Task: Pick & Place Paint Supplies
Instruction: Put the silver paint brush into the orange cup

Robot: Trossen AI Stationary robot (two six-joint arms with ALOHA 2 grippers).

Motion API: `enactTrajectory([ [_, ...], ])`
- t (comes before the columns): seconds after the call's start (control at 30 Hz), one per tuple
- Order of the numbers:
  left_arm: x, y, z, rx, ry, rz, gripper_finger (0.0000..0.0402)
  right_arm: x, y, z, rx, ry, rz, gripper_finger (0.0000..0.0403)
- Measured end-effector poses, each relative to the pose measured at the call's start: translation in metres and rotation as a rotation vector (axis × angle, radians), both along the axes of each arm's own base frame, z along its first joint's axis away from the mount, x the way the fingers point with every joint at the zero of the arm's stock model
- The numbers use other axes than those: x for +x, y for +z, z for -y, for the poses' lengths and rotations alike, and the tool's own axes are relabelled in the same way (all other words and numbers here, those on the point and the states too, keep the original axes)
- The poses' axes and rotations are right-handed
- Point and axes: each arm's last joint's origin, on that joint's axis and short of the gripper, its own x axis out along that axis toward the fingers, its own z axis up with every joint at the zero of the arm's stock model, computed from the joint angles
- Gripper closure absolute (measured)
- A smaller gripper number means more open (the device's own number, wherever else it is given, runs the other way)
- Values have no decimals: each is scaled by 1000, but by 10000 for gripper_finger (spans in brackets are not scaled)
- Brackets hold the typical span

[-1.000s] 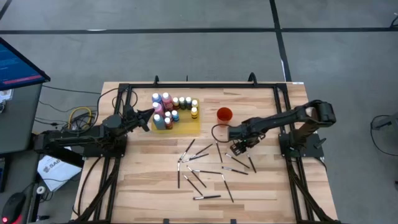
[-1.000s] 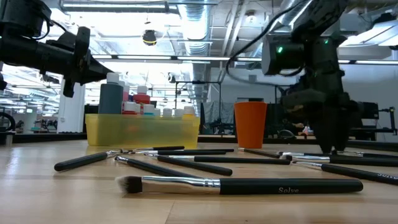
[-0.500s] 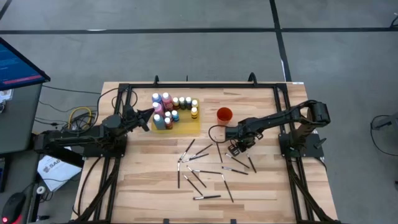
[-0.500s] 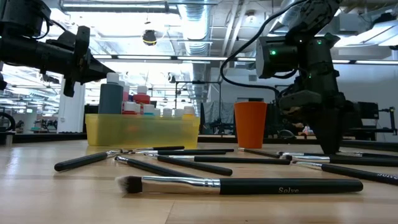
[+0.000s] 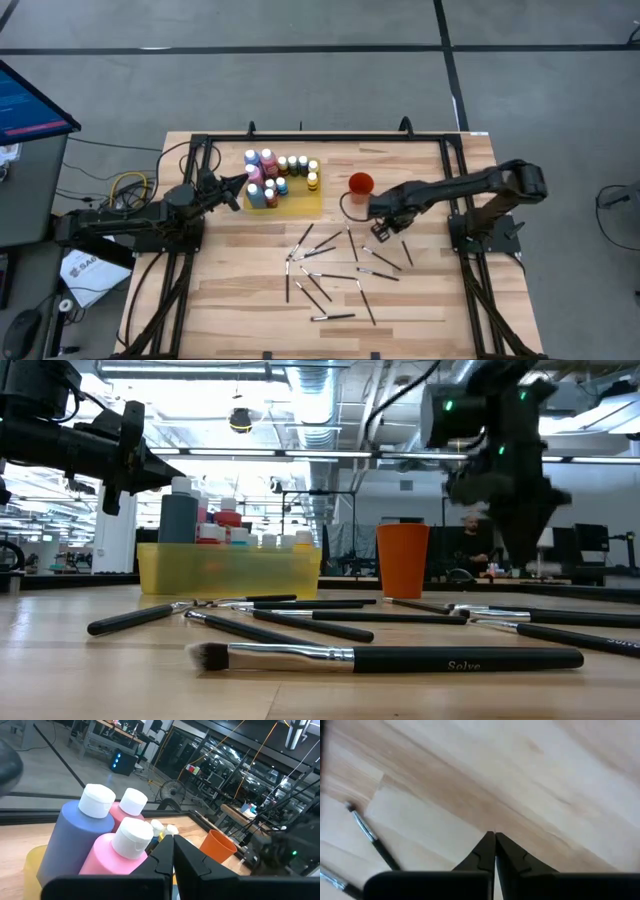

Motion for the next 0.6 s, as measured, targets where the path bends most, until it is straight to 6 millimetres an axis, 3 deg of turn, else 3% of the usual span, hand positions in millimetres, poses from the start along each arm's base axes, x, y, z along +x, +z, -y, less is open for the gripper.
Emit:
enactTrajectory([
  [0.17,0,0,0,0,0,1,400,-10,57,10,-173,-39,156,402],
  [0.37,0,0,0,1,0,3,400,-8,123,22,-562,55,446,403],
  [0.6,0,0,0,1,0,4,400,14,153,40,-881,239,607,403],
])
